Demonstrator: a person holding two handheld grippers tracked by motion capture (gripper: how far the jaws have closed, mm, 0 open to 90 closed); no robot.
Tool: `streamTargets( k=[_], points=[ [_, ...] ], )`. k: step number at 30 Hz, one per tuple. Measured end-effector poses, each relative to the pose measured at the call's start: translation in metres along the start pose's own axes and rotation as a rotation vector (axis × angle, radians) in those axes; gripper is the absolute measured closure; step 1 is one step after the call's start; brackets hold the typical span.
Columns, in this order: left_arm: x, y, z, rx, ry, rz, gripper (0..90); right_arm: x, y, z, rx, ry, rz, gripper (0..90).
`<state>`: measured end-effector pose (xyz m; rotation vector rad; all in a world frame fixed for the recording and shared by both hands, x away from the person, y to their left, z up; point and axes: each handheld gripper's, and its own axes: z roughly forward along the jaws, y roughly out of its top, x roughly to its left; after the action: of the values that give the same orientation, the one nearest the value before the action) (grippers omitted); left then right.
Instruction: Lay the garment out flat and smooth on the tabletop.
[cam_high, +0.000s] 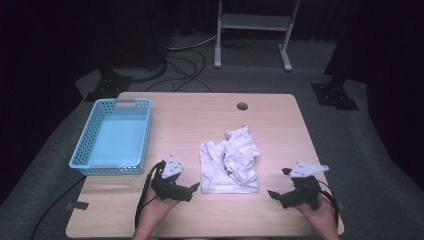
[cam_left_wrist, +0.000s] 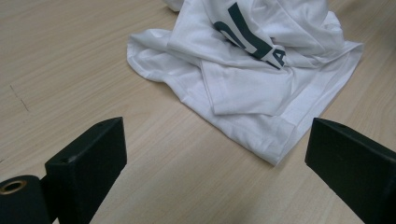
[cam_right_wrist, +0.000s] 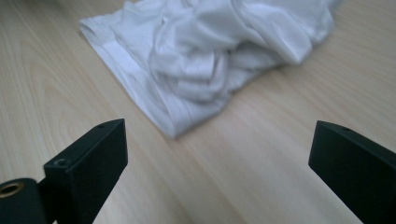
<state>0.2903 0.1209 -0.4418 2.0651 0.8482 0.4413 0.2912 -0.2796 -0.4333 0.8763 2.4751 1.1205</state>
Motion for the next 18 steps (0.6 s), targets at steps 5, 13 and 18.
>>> streamTargets(
  k=[5, 13, 18],
  points=[
    [0.000, -0.004, 0.005, 0.016, -0.015, -0.001, 4.6, -0.003, 0.038, 0.031, 0.056, 0.023, -0.069, 4.2],
    [0.001, -0.007, 0.005, 0.010, -0.020, -0.005, 4.6, -0.009, 0.074, 0.074, 0.111, 0.081, -0.085, 5.9],
    [0.002, -0.008, 0.005, 0.012, -0.016, 0.013, 4.6, -0.014, 0.099, 0.121, 0.238, 0.127, -0.091, 25.2]
  ],
)
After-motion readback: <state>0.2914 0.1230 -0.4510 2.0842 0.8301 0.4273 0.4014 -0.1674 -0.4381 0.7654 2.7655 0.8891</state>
